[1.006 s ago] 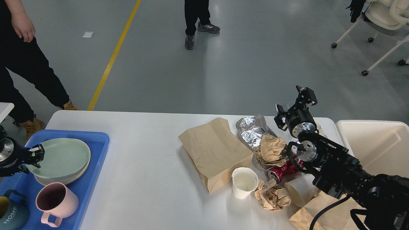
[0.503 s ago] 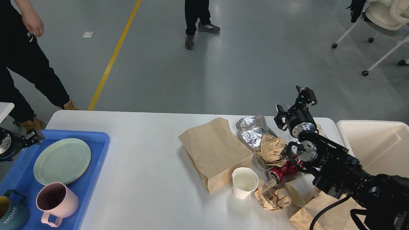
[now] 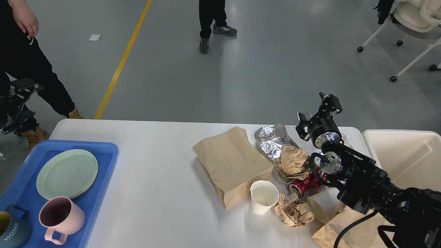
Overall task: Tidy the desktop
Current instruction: 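Release the plate and raise the left gripper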
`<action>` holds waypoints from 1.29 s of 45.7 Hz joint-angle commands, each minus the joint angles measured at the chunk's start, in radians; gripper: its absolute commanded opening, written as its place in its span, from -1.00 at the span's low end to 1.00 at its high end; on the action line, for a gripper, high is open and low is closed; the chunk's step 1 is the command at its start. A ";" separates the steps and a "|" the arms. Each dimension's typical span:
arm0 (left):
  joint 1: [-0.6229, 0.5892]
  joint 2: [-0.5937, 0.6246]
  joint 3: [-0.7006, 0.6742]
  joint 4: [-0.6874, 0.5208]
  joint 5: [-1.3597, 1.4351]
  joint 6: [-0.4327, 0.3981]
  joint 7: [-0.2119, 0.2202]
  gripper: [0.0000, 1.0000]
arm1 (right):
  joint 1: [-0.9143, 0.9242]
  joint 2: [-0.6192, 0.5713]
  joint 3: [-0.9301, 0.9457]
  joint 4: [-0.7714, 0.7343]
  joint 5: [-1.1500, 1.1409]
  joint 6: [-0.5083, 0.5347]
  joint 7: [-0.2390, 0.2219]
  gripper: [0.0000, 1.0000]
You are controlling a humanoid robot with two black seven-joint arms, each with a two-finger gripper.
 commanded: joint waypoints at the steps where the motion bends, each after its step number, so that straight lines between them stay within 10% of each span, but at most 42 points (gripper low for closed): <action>1: 0.086 -0.018 -0.222 0.066 -0.005 0.002 -0.299 0.92 | 0.000 0.000 0.000 0.000 0.000 0.000 -0.001 1.00; 6: 0.147 -0.084 -0.512 0.094 -0.004 0.001 -0.534 0.92 | 0.000 0.000 0.000 0.000 0.000 0.000 -0.001 1.00; 12: 0.183 -0.146 -0.725 0.089 0.007 -0.012 -0.557 0.93 | 0.000 0.000 0.000 0.000 0.000 0.000 0.001 1.00; 30: 0.107 -0.337 -0.926 0.083 -0.010 0.001 0.020 0.93 | 0.000 0.000 0.000 0.000 0.000 0.000 0.001 1.00; 59: 0.207 -0.530 -1.017 0.089 0.004 -0.004 0.035 0.93 | 0.000 0.000 0.000 0.000 0.000 0.000 0.001 1.00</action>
